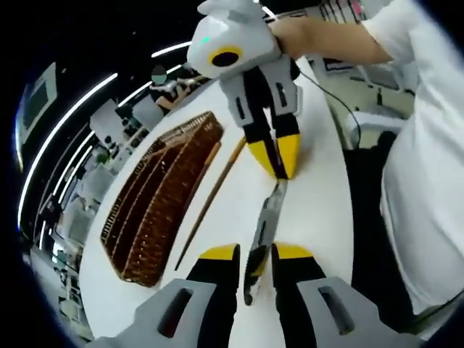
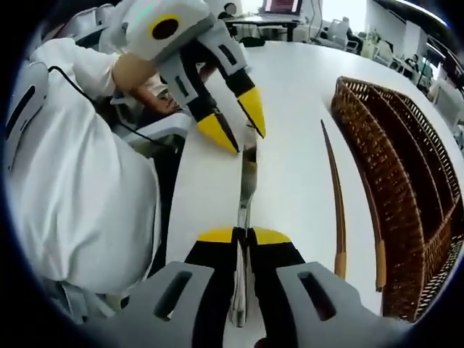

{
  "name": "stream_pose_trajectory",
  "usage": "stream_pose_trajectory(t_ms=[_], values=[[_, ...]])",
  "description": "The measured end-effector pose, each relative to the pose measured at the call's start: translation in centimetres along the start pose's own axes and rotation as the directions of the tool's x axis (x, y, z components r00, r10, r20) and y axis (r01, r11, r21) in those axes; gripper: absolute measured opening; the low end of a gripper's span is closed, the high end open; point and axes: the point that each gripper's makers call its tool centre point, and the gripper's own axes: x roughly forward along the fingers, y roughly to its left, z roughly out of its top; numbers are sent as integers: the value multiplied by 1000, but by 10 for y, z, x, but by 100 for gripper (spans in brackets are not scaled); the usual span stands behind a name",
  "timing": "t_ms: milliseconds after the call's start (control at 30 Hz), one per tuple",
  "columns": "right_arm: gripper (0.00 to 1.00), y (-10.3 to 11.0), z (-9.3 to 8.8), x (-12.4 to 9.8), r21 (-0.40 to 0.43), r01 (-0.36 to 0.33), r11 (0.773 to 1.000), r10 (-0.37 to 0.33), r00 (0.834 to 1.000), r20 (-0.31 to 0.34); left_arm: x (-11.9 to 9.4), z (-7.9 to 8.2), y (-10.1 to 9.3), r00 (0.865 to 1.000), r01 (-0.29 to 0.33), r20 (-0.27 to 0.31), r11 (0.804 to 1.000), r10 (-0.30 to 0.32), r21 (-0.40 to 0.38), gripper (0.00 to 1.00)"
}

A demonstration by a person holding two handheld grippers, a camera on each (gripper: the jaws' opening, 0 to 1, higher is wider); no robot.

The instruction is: Arrange the knives, forks, and spoons in their matching storage slots by inserting each utensil handle-first until every utensil is classified and aligned in the correct compartment

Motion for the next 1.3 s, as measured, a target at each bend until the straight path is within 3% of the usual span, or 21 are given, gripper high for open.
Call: stream_pose_trajectory(t_ms=[267,700,1000,1300], values=[[7,2,3,0,-105,50,993,-52,998,-24,2,-5,-3,996,81,-23,995,-82,-65,13],[7,0,3,-3,-243,109,964,-124,991,-47,3,-3,-2,990,130,-37,989,-133,-72,9],[5,2,5,-3,-298,126,946,-146,988,-47,6,-5,-8,978,193,-65,978,-198,-74,9],[5,-3,3,-4,-284,133,950,-153,987,-50,6,-3,-15,970,228,-69,972,-232,-64,2]])
